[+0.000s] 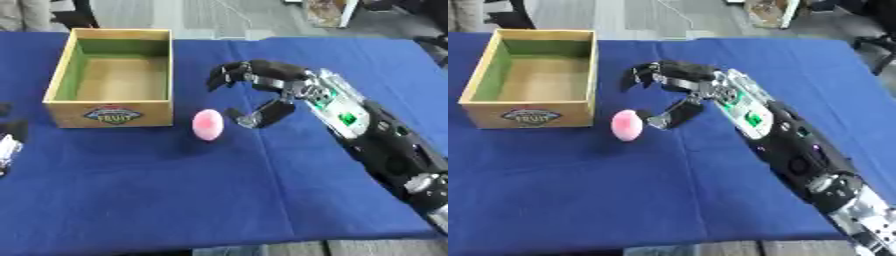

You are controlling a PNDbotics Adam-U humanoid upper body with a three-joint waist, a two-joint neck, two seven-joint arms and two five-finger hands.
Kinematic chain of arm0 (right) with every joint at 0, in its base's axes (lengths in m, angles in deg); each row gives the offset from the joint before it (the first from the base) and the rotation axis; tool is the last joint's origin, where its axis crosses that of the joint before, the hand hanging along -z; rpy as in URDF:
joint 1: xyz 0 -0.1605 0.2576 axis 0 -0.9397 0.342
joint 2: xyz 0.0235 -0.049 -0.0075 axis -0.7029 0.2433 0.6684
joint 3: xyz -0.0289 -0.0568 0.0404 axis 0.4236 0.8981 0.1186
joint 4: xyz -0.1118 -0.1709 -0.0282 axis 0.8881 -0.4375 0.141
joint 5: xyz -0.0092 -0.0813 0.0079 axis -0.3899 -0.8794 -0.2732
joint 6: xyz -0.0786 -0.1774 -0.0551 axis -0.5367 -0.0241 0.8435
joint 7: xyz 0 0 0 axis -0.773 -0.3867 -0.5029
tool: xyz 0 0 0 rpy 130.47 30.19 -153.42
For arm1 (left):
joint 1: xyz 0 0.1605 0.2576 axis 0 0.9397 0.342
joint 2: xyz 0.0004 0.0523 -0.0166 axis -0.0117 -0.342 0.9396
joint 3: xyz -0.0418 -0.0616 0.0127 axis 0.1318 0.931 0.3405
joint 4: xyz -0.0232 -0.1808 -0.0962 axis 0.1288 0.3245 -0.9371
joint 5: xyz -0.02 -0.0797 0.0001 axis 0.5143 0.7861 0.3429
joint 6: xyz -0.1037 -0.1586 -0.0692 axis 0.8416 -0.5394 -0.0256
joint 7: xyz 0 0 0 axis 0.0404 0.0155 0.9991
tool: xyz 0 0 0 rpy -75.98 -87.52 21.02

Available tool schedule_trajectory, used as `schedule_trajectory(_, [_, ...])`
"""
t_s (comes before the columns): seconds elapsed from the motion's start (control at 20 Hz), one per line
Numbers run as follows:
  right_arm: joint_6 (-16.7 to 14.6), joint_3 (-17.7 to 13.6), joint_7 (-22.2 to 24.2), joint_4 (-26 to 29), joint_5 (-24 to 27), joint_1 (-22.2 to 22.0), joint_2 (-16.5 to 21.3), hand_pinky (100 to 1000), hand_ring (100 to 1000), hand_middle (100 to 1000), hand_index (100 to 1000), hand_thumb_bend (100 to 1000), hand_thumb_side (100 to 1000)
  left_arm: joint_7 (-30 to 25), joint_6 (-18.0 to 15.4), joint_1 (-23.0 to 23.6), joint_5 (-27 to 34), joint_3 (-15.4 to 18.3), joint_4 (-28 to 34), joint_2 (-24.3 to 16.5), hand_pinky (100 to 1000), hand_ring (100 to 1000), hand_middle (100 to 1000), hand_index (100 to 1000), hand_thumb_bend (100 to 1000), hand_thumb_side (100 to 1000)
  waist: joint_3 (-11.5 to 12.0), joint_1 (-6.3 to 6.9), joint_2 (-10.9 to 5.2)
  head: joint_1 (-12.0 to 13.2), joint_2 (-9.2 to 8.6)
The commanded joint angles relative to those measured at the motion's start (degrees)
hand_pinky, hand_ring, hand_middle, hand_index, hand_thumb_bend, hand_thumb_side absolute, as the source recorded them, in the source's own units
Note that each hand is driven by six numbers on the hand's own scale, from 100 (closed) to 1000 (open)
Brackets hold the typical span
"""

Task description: Pick up objects on the table and place them in the box.

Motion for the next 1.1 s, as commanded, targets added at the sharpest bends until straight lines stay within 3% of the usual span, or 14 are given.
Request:
schedule_trajectory(0.05, [0.0,-0.3,0.9,-3.3,-2.8,2.0,-0.9,905,1000,898,905,100,391,-0.2,-0.1,-0.8,0.2,-0.1,1.1,-0.4,631,768,541,688,427,102,0.0,0.31,-0.65,-0.3,0.34])
schedule_trajectory(0.85, [-3.8,0.5,-2.1,-14.2,-14.8,3.4,-6.0,879,1000,885,909,100,515,-0.4,-0.1,-1.1,0.3,-0.3,1.3,-0.3,631,768,541,688,421,106,0.8,0.55,-0.14,-0.8,0.34])
schedule_trajectory(0.95, [-4.2,0.4,-2.4,-14.9,-15.8,3.4,-6.3,845,990,876,907,100,476,-0.4,-0.1,-1.1,0.3,-0.2,1.3,-0.3,632,768,541,689,421,106,0.9,0.59,-0.11,-0.8,0.3])
schedule_trajectory(1.0, [-4.4,0.5,-2.6,-15.1,-16.4,3.4,-6.4,792,951,863,903,100,400,-0.4,-0.1,-1.1,0.4,-0.2,1.3,-0.3,632,768,541,689,421,107,1.0,0.61,-0.1,-0.8,0.28])
schedule_trajectory(1.1, [-4.8,0.5,-3.0,-15.5,-17.3,3.4,-6.6,736,915,850,897,100,390,-0.5,-0.1,-1.2,0.4,-0.3,1.4,-0.3,632,768,541,689,420,107,1.0,0.64,-0.07,-0.9,0.23])
